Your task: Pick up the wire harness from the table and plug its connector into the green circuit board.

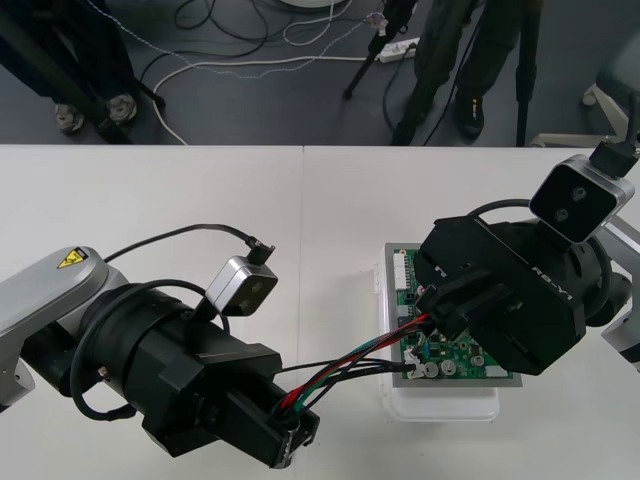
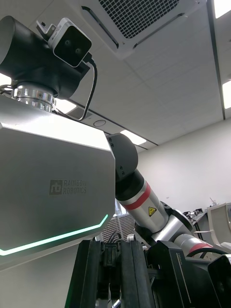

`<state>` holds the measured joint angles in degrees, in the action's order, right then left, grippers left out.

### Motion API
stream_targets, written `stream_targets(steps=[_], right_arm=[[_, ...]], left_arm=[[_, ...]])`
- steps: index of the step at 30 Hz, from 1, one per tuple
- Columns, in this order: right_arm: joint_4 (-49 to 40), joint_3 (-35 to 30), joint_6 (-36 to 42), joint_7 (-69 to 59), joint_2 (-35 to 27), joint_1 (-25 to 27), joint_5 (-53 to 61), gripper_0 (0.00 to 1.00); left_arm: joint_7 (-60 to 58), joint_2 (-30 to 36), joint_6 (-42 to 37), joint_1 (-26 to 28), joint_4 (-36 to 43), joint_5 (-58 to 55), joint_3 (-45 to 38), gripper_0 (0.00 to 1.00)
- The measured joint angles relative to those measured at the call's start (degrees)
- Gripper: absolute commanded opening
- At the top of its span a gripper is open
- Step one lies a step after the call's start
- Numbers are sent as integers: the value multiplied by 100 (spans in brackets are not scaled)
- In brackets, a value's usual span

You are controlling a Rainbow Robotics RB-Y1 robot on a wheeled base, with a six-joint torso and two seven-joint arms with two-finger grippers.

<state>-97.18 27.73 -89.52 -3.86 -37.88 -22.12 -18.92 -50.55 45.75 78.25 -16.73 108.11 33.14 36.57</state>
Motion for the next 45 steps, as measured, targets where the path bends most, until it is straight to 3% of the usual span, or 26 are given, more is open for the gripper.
stream_targets(steps=[30, 45], right_arm=[[18, -255, 0, 0, -373, 138, -3, 0], [19, -858, 0, 0, -652, 657, 2, 0]], left_arm=[[0, 0, -118, -1, 0, -28, -77, 100], [0, -2, -235, 271, 1, 501, -1659, 100]])
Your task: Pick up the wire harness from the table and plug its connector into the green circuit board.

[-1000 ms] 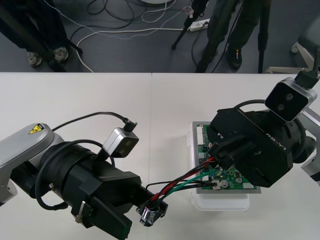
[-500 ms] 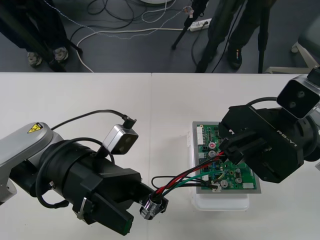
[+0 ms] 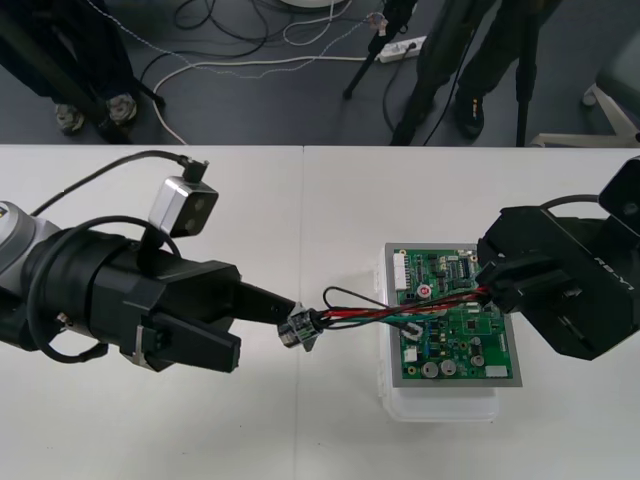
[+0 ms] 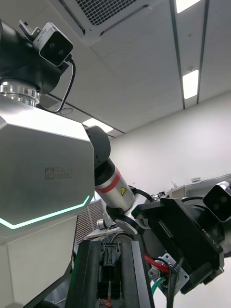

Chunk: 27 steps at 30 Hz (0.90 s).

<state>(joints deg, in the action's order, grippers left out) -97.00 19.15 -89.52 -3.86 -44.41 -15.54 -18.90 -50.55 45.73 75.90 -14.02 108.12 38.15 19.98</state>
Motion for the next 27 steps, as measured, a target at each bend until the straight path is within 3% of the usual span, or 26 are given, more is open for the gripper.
stream_targets(steps=[21, 27], right_arm=[[-4, -782, 11, 0, -149, 519, -126, 0], [-270, -1057, 620, 1, -149, 702, -534, 0]], left_arm=[[1, -105, -146, 306, 2, 564, -1418, 100], [1, -270, -148, 301, 5, 853, -1679, 100]])
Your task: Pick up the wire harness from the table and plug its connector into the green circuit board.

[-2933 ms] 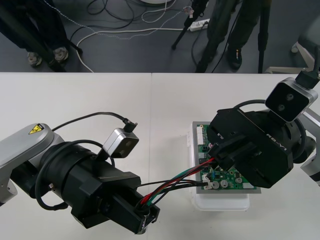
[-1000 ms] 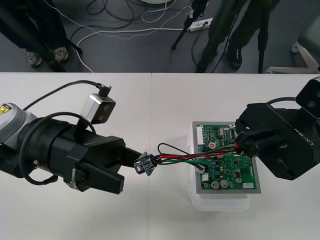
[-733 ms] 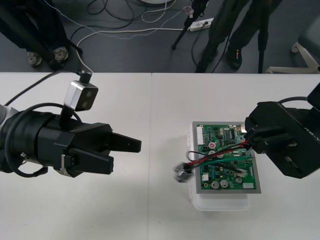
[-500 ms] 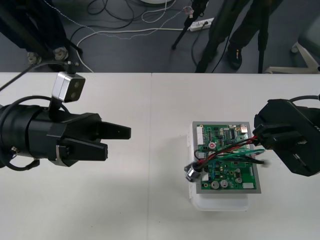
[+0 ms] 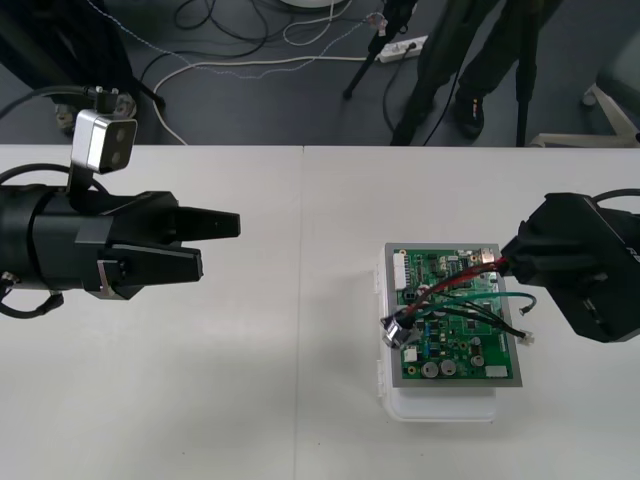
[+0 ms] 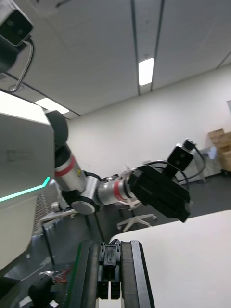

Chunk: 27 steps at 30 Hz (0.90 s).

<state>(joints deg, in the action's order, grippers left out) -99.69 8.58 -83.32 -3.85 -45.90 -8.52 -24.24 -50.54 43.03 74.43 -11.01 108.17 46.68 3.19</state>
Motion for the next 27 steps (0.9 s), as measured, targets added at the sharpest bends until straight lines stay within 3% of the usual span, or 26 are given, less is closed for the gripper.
stream_targets(steps=[11, 27], right_arm=[[-634, -100, 1181, 1, 0, 217, -617, 0], [-1507, -123, 2104, 1, 1, 406, -1678, 0]], left_arm=[[1, -683, 17, -201, 5, 1017, -545, 100], [55, -1293, 574, -744, 6, 1586, -849, 100]])
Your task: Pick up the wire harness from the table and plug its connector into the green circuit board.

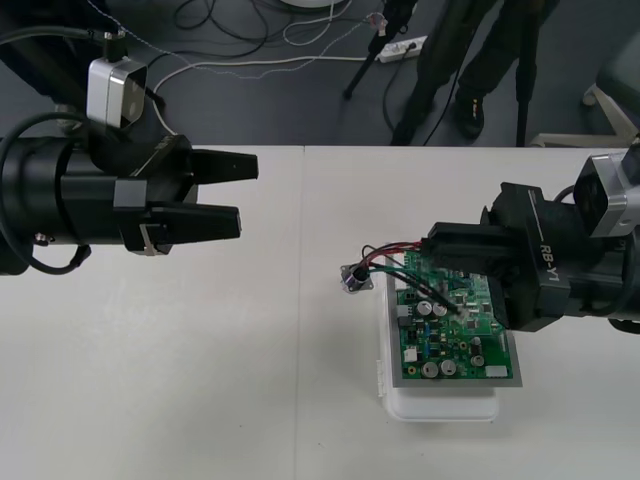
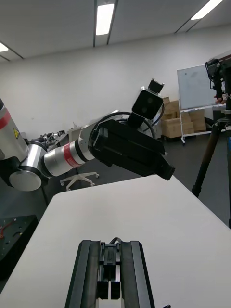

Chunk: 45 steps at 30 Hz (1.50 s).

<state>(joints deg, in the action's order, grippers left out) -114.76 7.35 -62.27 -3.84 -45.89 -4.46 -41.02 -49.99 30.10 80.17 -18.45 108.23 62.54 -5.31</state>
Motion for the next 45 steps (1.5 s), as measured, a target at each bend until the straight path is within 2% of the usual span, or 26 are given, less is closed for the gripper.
stream_targets(steps=[11, 22, 34, 45], right_arm=[[-412, 0, 163, 0, 87, 38, -584, 0], [-740, -2, 507, 1, 230, 50, -1109, 0], [-767, -2, 525, 78, 416, 54, -1289, 0], [-769, -2, 527, 167, 527, 56, -1420, 0]], left_arm=[[575, -342, 618, -260, 0, 385, -289, 100], [1643, -543, 789, -329, -42, 575, -297, 100], [3051, -776, 798, -207, -344, 561, 182, 100], [3775, -978, 647, 69, -346, 561, 632, 100]])
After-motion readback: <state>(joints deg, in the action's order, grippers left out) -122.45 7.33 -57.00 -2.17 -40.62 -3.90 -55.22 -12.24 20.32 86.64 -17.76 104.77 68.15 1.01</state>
